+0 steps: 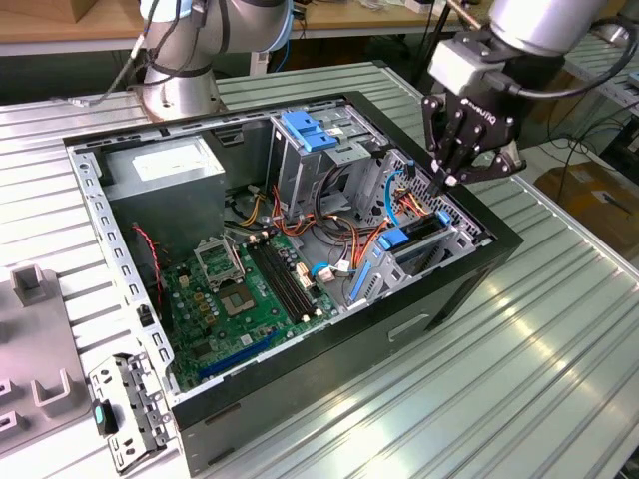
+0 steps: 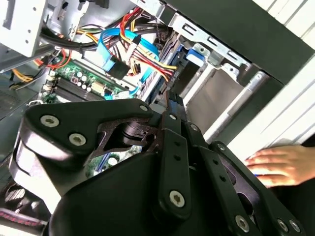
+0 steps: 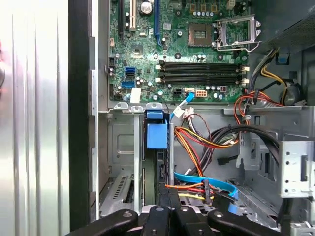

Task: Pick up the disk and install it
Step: 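Insert the second disk wire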

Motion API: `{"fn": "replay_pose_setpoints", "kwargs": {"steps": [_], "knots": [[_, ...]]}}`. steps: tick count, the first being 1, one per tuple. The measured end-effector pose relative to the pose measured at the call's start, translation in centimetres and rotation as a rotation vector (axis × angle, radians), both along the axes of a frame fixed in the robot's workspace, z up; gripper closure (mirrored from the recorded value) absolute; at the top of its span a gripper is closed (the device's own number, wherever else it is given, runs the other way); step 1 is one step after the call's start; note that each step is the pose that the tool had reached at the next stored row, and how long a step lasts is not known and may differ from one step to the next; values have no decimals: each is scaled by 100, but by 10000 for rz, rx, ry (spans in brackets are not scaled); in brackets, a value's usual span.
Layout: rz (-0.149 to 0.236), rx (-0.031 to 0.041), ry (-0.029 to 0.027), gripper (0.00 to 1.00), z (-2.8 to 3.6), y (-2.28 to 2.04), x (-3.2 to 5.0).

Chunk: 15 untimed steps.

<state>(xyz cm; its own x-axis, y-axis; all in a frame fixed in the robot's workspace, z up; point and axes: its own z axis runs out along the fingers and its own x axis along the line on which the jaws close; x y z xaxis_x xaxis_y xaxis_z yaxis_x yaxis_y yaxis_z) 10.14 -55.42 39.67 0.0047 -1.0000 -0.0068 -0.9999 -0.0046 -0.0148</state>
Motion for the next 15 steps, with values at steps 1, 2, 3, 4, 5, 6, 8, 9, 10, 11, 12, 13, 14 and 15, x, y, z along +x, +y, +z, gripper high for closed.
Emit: {"fn": "replay_pose_setpoints", "kwargs": {"steps": [1,2,3,4,5,6,8,9,10,11,12,13,14,15], "knots": [[0,-1,0,89,75,0,0],[0,-2,0,89,178,0,0],[0,-1,0,89,210,0,0],[0,-2,0,89,232,0,0],[1,2,2,89,238,14,2],[1,-2,4,89,239,38,8],[-1,-11,10,89,240,88,12],[1,-13,17,89,239,109,18],[1,-14,30,89,237,139,23],[0,-20,43,89,237,166,27],[0,-27,57,89,237,191,29],[-1,-34,67,89,237,213,29],[0,-36,85,89,236,242,30],[0,-39,104,89,235,269,30]]}}
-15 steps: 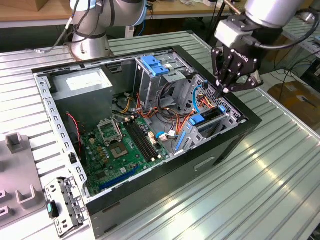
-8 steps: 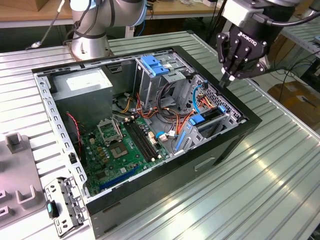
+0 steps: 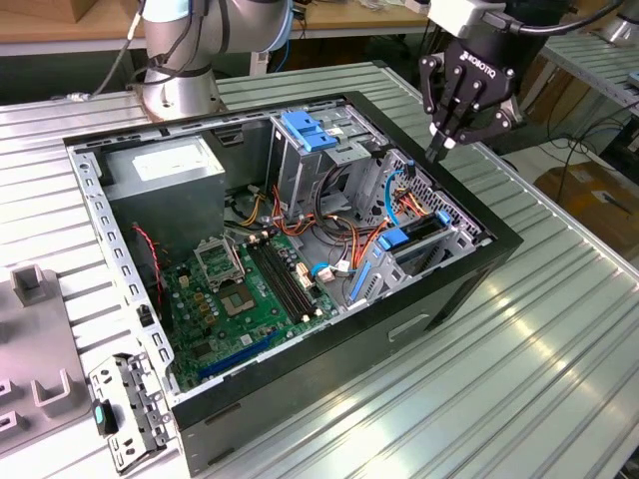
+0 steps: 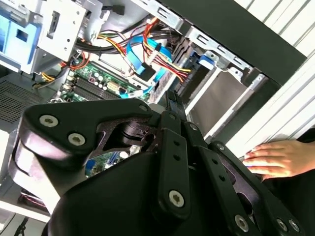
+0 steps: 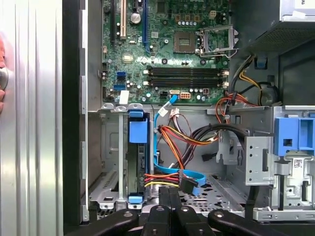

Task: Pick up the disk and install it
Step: 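Insert the second disk wire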

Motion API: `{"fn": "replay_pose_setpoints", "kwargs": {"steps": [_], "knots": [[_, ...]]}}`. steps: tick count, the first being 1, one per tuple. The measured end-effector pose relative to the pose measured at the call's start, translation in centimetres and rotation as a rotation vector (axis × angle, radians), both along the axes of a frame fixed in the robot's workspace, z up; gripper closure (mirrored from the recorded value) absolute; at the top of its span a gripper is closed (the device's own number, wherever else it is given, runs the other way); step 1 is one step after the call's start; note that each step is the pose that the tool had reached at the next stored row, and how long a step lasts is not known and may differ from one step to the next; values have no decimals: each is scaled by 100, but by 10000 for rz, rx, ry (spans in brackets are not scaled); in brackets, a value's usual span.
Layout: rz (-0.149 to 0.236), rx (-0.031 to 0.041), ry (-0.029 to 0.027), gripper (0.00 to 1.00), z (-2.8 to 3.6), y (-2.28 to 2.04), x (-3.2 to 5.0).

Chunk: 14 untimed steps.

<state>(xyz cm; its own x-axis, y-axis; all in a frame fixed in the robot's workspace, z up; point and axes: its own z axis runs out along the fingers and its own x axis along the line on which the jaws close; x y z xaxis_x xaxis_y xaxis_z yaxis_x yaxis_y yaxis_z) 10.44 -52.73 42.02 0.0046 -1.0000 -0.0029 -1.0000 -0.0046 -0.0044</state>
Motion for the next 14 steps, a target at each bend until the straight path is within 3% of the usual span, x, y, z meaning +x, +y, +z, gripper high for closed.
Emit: {"fn": "replay_pose_setpoints", "kwargs": {"steps": [6,8,11,13,14], "knots": [[0,-8,93,89,-3,115,0],[0,-15,167,89,-6,158,0],[-1,-15,267,89,-17,190,0],[1,-20,379,89,-52,209,2],[1,-29,406,89,-65,217,5]]}}
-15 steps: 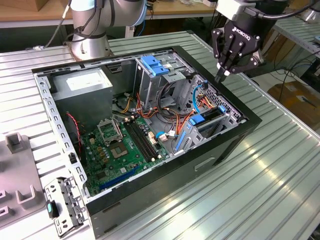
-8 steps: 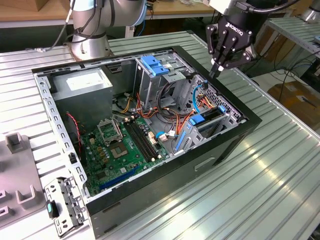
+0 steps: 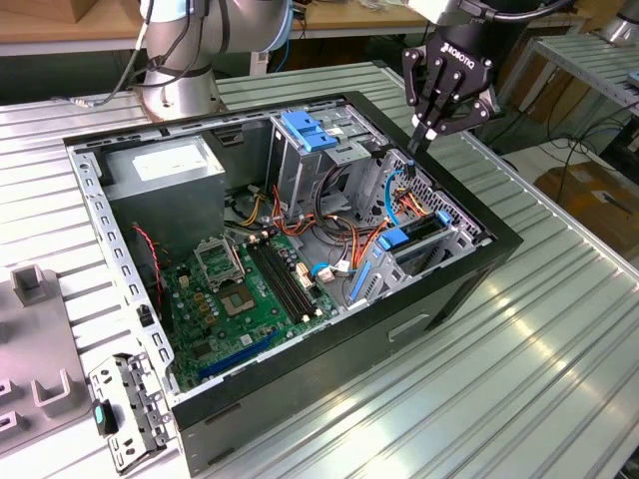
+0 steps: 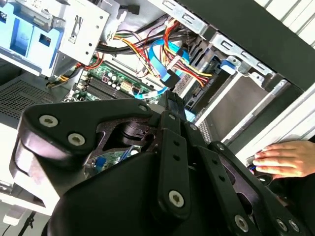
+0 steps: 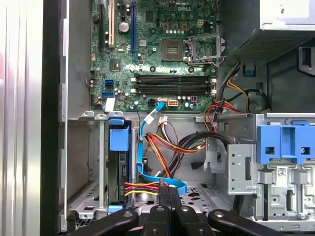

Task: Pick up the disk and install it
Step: 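Insert the second disk wire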

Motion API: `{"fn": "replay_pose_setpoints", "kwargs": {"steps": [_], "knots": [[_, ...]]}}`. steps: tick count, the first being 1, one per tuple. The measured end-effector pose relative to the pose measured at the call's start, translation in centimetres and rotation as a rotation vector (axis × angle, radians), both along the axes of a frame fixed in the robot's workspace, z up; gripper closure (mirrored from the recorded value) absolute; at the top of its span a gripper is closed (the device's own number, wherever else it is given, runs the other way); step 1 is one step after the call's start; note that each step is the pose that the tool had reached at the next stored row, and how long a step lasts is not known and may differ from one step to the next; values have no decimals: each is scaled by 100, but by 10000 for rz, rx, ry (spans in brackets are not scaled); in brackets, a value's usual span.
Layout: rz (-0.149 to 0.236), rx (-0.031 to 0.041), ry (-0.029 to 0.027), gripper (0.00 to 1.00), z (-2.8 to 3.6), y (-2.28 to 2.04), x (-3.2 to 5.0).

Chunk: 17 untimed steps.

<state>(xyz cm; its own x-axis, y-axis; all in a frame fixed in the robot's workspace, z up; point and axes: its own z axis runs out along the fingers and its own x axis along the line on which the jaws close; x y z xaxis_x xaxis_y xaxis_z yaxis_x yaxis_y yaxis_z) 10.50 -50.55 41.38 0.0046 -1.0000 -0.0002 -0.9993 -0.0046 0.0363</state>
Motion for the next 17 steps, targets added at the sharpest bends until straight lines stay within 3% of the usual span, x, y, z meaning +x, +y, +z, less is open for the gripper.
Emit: {"fn": "replay_pose_setpoints", "kwargs": {"steps": [4,6,8,11,12,15,16,17], "knots": [[-10,-21,53,89,-71,72,32],[-25,-98,62,89,-92,97,47],[-40,-288,70,89,-100,110,55],[-44,-692,77,89,-110,151,64],[-45,-779,81,89,-134,204,68],[-44,-803,83,89,-185,254,69],[-44,-847,83,89,-197,262,69],[-45,-929,82,83,-211,268,68]]}}
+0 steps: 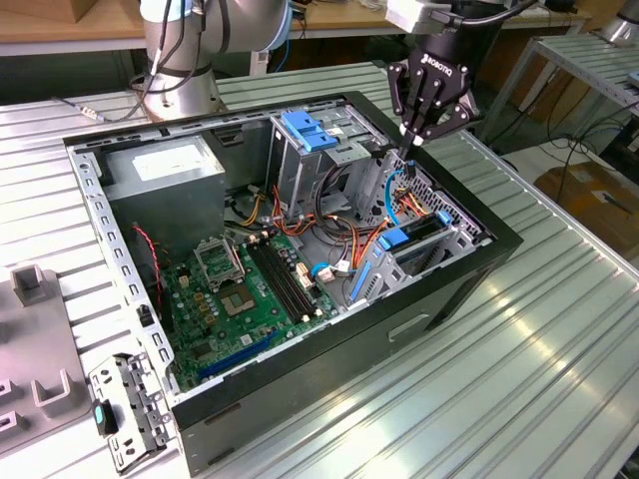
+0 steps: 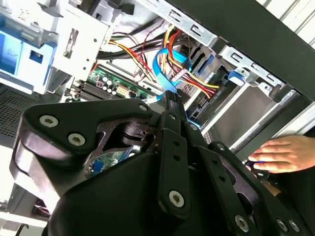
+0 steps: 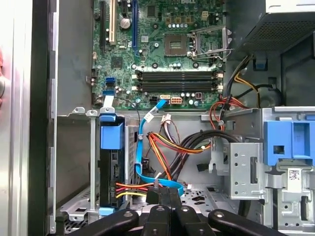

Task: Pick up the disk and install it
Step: 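Insert the second disk wire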

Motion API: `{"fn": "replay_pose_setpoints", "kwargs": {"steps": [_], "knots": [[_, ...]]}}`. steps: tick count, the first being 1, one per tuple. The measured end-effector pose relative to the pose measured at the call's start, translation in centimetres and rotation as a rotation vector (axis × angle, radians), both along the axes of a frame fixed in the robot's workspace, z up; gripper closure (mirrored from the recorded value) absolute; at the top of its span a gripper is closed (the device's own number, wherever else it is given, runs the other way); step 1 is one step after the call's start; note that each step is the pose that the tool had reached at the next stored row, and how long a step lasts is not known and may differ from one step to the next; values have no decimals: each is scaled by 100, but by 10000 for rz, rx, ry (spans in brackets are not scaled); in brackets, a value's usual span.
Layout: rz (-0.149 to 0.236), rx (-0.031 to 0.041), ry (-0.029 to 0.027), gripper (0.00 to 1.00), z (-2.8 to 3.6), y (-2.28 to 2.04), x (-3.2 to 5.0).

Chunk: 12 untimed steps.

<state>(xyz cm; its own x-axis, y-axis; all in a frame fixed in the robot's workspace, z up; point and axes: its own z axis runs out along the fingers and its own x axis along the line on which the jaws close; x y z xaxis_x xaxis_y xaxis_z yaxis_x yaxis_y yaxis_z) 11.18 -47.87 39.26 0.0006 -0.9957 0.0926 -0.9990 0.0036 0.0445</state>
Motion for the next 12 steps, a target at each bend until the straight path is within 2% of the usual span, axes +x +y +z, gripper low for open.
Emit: {"fn": "replay_pose_setpoints", "kwargs": {"steps": [2,3,6,7,8,9,10,12], "knots": [[0,-115,0,83,-19,9,0],[0,-163,0,76,-29,15,0],[-2,-289,0,76,-66,47,3],[-1,-368,0,76,-75,50,4],[0,-462,0,76,-80,51,4],[0,-704,0,76,-83,51,5],[1,-831,0,76,-88,51,5],[-1,-952,0,76,-116,50,4]]}}
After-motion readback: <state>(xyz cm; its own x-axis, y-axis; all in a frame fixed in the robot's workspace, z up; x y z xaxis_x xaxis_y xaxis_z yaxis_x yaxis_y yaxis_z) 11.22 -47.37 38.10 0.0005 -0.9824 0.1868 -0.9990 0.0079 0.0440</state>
